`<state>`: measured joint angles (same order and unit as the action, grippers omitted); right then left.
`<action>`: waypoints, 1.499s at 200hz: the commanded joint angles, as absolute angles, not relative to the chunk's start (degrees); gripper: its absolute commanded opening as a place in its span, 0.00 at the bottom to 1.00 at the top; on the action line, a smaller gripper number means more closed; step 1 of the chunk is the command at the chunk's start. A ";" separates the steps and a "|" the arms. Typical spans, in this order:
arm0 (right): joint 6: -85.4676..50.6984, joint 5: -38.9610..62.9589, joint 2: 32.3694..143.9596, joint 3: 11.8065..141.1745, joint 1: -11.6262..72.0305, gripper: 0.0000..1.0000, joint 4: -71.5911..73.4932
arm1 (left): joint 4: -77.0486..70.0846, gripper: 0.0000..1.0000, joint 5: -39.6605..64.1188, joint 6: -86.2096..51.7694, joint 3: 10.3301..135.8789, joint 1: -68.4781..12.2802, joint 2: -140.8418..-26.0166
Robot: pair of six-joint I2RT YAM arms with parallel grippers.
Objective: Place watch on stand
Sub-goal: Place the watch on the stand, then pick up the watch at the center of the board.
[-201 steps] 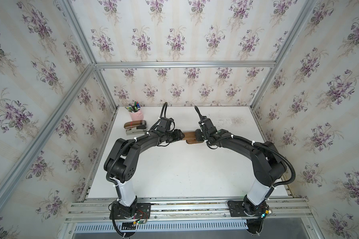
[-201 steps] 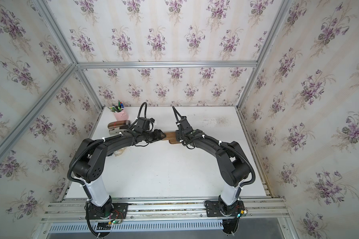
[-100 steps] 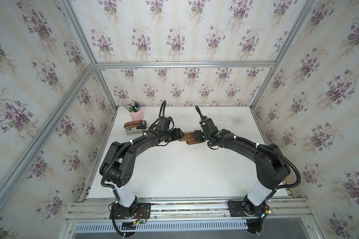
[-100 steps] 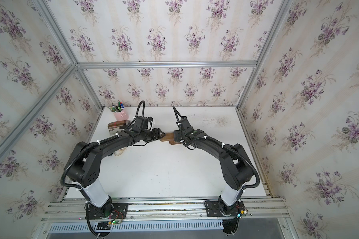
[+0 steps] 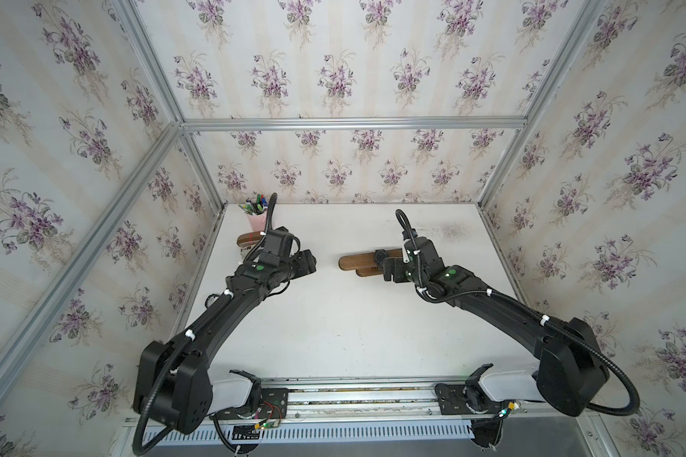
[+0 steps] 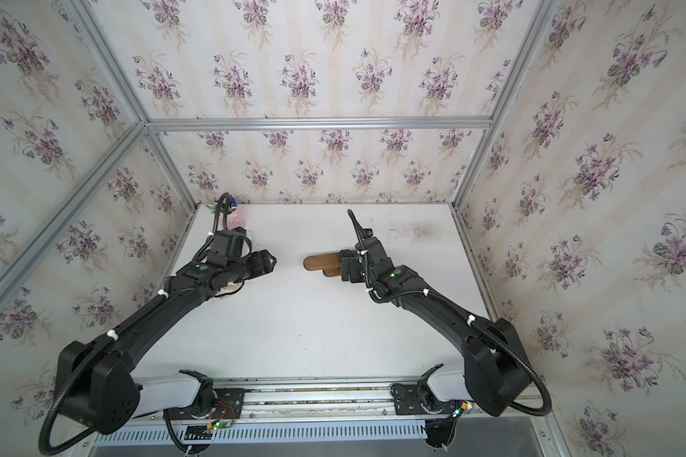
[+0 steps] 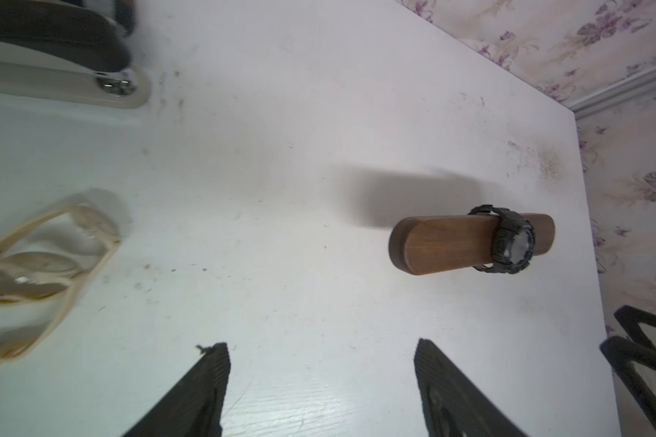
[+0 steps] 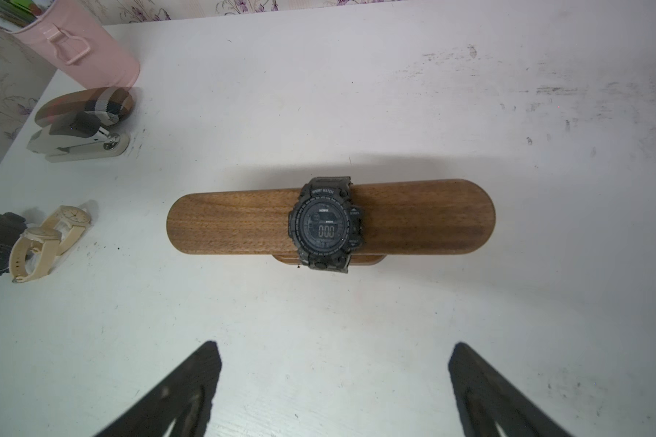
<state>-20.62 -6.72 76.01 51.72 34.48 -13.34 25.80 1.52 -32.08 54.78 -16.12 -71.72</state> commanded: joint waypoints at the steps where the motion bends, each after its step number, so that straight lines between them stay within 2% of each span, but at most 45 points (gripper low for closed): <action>1: -22.59 -5.93 72.18 47.84 34.54 0.93 -8.05 | 33.16 0.78 -5.70 -33.58 52.15 -12.90 -67.43; 33: -25.01 -3.15 67.37 42.35 34.54 0.91 -3.44 | 36.95 0.80 -7.35 -35.58 49.05 -4.24 -63.58; 71: -24.99 -1.07 65.41 39.27 34.53 0.90 -1.95 | 37.63 0.81 -4.51 -35.75 47.46 5.97 -64.00; 81: -24.80 -0.81 65.07 38.33 34.54 0.90 -1.61 | 37.11 0.86 -3.97 -34.90 47.84 7.35 -64.99; 85: -24.68 -0.67 64.97 38.09 34.54 0.90 -1.55 | 37.09 0.97 -3.94 -34.49 48.28 7.74 -65.59; 87: -24.63 -0.58 64.91 37.98 34.54 0.90 -1.51 | 37.09 0.99 -4.02 -34.33 48.43 7.89 -65.99; 134: -24.00 0.00 64.69 36.25 34.49 0.90 -0.75 | 37.64 0.99 -6.05 -29.10 56.60 8.93 -77.35; 220: -22.52 -0.56 63.79 34.95 34.50 0.90 -0.64 | 41.96 0.85 -2.62 -23.81 68.25 9.43 -96.41; 246: -22.32 -0.53 63.53 34.48 34.54 0.90 -0.47 | 43.17 0.75 -3.37 -23.65 68.84 9.41 -98.44; 300: -22.32 0.95 64.78 34.66 34.54 0.90 0.00 | 44.51 0.70 -3.86 -24.30 68.37 9.40 -99.49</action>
<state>-22.50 0.14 64.47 34.37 34.48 -1.43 42.98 -3.40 -24.36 68.66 9.39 -99.44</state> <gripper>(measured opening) 0.904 0.724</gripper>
